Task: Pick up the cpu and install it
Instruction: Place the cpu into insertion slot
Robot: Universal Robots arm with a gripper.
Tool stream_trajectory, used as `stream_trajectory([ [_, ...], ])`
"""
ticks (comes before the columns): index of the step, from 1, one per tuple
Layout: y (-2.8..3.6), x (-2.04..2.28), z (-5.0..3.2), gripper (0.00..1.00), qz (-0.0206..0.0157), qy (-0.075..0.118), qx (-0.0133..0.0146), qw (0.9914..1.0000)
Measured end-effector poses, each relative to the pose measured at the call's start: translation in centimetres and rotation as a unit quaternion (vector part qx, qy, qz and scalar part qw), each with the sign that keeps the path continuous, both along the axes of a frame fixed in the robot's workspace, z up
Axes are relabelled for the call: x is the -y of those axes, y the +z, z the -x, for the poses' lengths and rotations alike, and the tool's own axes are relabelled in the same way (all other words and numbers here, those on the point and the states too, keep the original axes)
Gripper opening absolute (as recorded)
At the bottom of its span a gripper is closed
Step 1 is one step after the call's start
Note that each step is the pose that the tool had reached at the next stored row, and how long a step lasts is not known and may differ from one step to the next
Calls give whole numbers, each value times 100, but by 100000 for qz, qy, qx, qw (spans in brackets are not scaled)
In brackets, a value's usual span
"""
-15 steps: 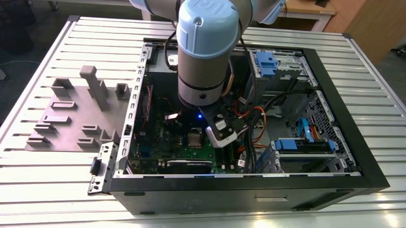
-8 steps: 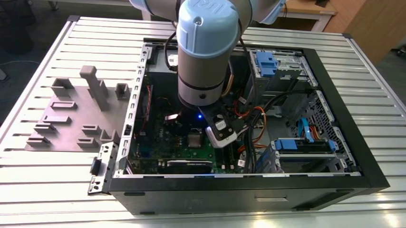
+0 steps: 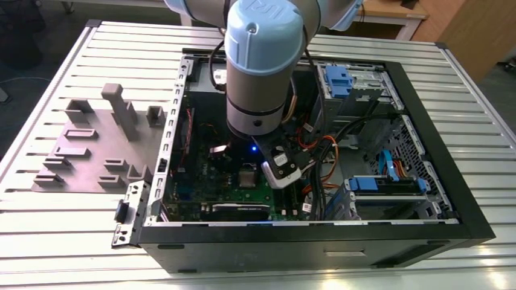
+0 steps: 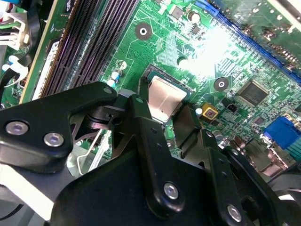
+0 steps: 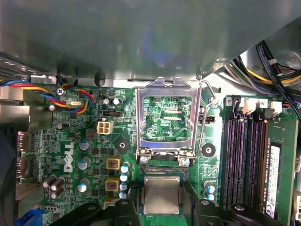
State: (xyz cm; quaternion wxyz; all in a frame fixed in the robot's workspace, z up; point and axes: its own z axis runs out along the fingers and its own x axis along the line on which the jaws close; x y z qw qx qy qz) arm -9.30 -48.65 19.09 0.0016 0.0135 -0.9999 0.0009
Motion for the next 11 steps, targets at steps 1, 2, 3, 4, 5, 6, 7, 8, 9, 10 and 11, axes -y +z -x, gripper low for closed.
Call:
stream_trajectory([
  [1, -2, 0, -1, 45, -7, 1, 3, 100000],
  [2, -3, 0, -2, 45, -12, 1, 9, 100000],
  [3, -4, 0, -4, 45, -8, 1, 7, 100000],
  [4, -5, 0, -5, 45, -7, 2, 6, 100000],
  [5, -6, 0, -6, 45, -6, 2, 4, 100000],
  [6, -8, 0, -6, 45, -4, -1, 2, 100000],
  [7, -10, 0, -7, 45, -3, -2, 2, 100000],
  [8, -13, 0, -7, 45, 0, 0, 1, 100000],
  [9, -16, 0, -7, 45, 5, 1, -3, 100000],
  [10, -18, 0, -7, 45, 10, -1, -4, 100000],
  [11, -21, 0, -7, 45, 10, 1, -3, 100000],
])
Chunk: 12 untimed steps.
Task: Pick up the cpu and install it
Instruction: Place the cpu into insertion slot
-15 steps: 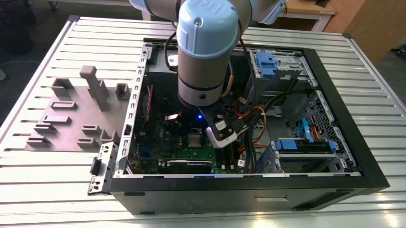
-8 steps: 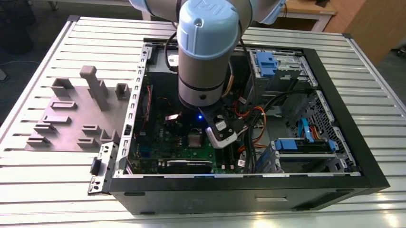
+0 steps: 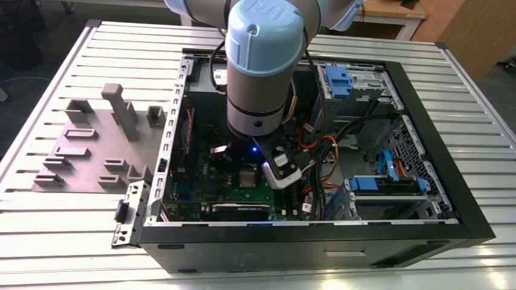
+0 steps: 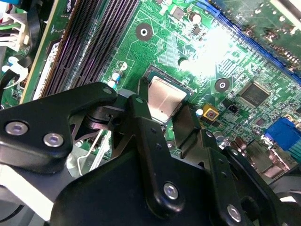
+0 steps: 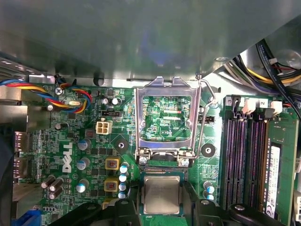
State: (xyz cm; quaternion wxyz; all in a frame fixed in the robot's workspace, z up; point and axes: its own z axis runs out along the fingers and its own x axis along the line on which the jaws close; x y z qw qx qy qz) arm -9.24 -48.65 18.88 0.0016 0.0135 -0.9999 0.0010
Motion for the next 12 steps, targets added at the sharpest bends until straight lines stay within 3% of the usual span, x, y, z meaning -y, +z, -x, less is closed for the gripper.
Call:
stream_trajectory([
  [12, 2, -1, 0, 45, -27, -18, 14, 100000],
])
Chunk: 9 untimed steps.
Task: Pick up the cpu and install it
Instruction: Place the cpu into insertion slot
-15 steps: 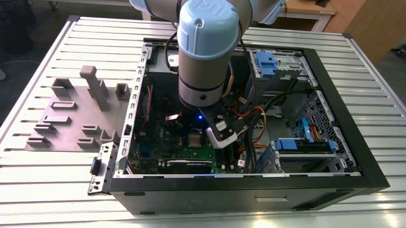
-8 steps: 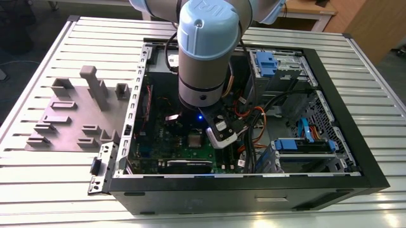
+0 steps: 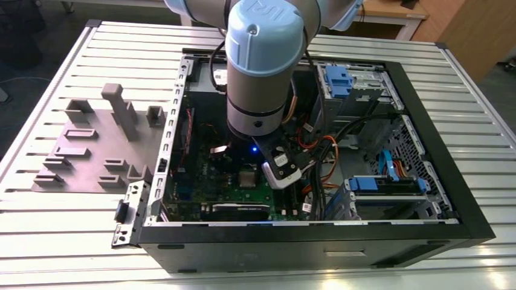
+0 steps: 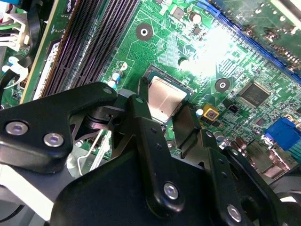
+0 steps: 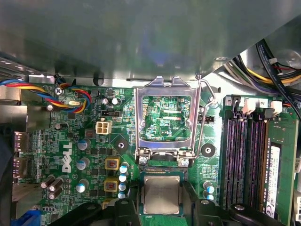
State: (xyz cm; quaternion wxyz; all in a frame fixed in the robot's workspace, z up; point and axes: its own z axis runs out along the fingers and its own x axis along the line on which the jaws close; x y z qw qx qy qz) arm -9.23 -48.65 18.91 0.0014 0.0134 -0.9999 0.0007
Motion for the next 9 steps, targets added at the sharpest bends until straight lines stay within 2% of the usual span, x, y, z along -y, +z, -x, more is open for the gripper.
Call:
stream_trajectory([
  [9, 4, -1, -4, 45, -16, -12, -81, 100000],
])
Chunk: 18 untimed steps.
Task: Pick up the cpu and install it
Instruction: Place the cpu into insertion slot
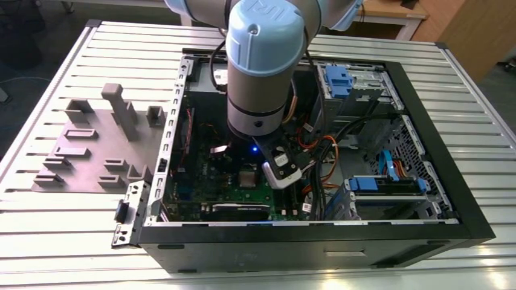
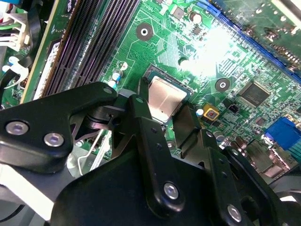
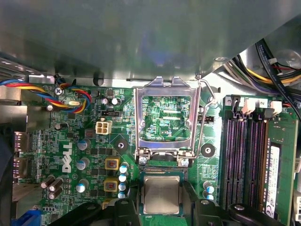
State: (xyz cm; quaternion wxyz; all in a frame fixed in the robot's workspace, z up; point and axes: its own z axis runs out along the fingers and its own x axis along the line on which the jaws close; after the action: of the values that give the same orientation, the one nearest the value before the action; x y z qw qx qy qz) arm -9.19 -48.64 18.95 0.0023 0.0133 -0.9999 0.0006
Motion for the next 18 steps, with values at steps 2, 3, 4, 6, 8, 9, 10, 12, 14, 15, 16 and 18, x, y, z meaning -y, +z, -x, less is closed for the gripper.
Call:
stream_trajectory([
  [2, 7, 0, 0, 45, -53, 4, -40, 100000],
  [3, 13, 0, 0, 45, -85, 4, -65, 100000],
  [4, 16, 0, 0, 45, -110, 1, -84, 100000],
  [6, 18, 1, 1, 45, -113, -2, -109, 100000],
  [8, 19, -1, 0, 45, -110, -24, -112, 100000],
  [9, 19, -4, -1, 45, -103, -109, -116, 100000],
  [10, 19, -8, 0, 45, -105, -359, -114, 99999],
  [12, 18, -10, 0, 45, -105, -598, -116, 99998],
  [14, 13, -10, 0, 45, -105, -608, -115, 99998],
  [15, 10, -10, 0, 45, -98, -608, -118, 99998],
  [16, 6, -10, 1, 45, -86, -608, -124, 99998],
  [18, -2, -9, 1, 45, -79, -610, -128, 99998],
])
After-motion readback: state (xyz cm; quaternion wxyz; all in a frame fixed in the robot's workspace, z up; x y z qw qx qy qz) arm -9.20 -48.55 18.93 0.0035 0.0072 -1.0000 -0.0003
